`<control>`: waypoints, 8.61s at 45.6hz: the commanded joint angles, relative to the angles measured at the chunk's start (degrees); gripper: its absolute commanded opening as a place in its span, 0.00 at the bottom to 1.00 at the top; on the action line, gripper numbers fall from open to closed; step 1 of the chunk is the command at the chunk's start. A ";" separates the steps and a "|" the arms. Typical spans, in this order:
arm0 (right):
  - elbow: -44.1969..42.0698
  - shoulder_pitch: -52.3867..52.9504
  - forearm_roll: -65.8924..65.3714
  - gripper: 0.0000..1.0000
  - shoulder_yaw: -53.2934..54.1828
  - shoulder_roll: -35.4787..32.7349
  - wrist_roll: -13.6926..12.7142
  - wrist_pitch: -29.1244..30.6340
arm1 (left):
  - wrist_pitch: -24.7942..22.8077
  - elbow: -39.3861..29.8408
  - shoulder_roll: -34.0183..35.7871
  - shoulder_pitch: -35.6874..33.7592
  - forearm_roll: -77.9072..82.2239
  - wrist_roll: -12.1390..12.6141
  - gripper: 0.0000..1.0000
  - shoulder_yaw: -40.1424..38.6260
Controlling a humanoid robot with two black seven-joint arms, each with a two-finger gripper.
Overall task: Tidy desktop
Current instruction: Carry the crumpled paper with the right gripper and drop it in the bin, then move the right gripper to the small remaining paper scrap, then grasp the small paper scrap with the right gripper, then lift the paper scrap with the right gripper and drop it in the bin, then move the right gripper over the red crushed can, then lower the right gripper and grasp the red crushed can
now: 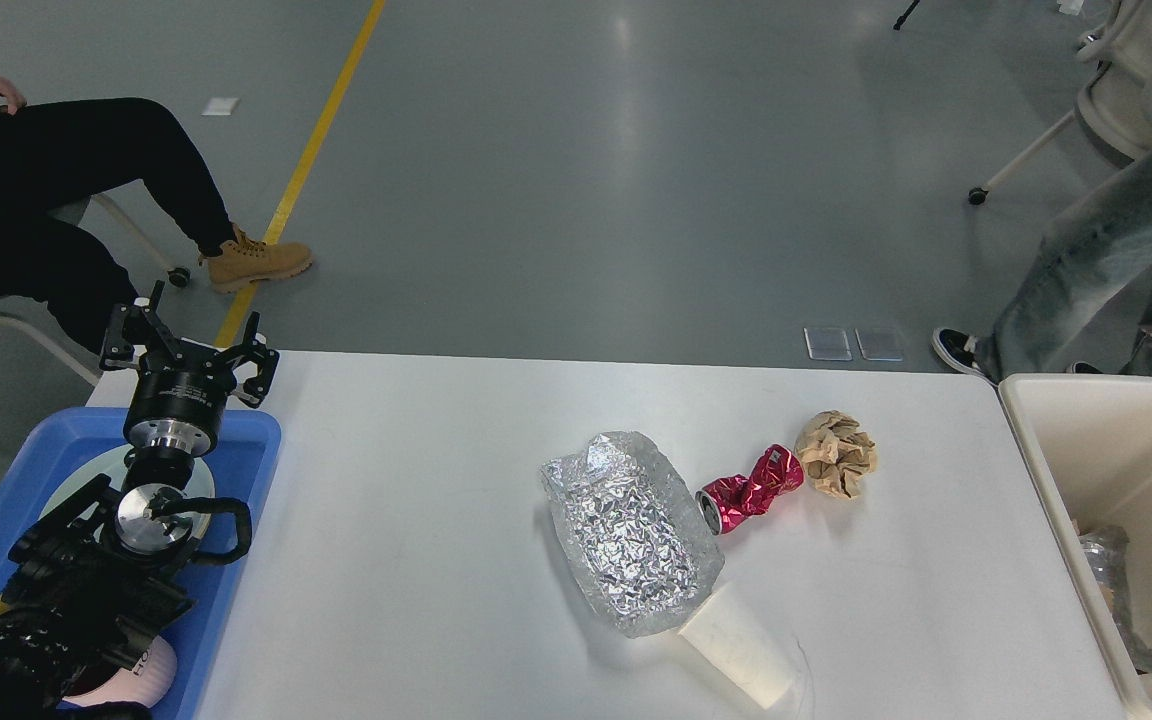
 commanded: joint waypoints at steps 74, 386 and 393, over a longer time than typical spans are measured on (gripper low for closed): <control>12.73 0.24 0.32 1.00 2.77 19.97 -0.18 3.95 | 0.01 0.00 0.00 0.00 -0.01 0.02 0.97 -0.01; -2.13 -14.97 6.56 0.99 11.03 31.66 -2.38 0.61 | 0.01 0.00 0.00 0.00 -0.01 0.02 0.97 -0.01; -3.63 -16.55 6.56 0.98 11.12 32.36 -2.38 0.61 | 0.00 0.00 0.00 0.00 -0.01 0.02 0.97 -0.01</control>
